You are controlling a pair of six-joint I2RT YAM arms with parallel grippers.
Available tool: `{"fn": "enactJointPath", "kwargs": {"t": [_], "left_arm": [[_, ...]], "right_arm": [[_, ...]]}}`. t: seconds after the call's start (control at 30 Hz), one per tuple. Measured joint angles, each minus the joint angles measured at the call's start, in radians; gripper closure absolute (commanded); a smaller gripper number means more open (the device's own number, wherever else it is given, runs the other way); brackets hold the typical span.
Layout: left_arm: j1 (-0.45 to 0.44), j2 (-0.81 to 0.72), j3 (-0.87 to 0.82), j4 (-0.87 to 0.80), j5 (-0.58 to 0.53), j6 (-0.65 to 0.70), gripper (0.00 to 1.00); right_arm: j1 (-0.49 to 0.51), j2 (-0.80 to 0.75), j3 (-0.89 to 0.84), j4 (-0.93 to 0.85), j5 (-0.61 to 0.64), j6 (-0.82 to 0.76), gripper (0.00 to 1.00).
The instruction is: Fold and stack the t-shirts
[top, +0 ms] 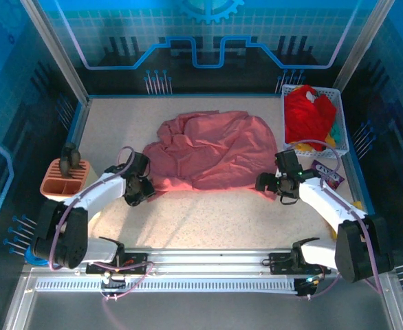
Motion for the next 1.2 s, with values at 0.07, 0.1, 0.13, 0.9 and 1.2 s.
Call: {"fn": "enactJointPath", "kwargs": {"t": [0.07, 0.1, 0.13, 0.9, 1.2], "left_arm": [[0.001, 0.042, 0.0, 0.022, 0.004, 0.004, 0.54], [0.001, 0.063, 0.0, 0.034, 0.011, 0.005, 0.54], [0.001, 0.078, 0.0, 0.043, 0.014, 0.007, 0.55], [-0.079, -0.162, 0.04, -0.22, 0.013, 0.048, 0.95], [-0.097, -0.227, 0.129, -0.338, -0.011, 0.029, 0.97]], "right_arm": [[0.0, -0.012, -0.005, -0.001, 0.0, 0.0, 0.06], [0.0, -0.016, -0.005, -0.002, 0.0, 0.0, 0.06], [0.0, -0.019, -0.006, -0.002, 0.001, 0.0, 0.06], [-0.015, -0.07, -0.004, -0.156, 0.065, 0.041, 0.3], [-0.016, -0.103, -0.044, -0.171, 0.057, 0.116, 0.54]]}}
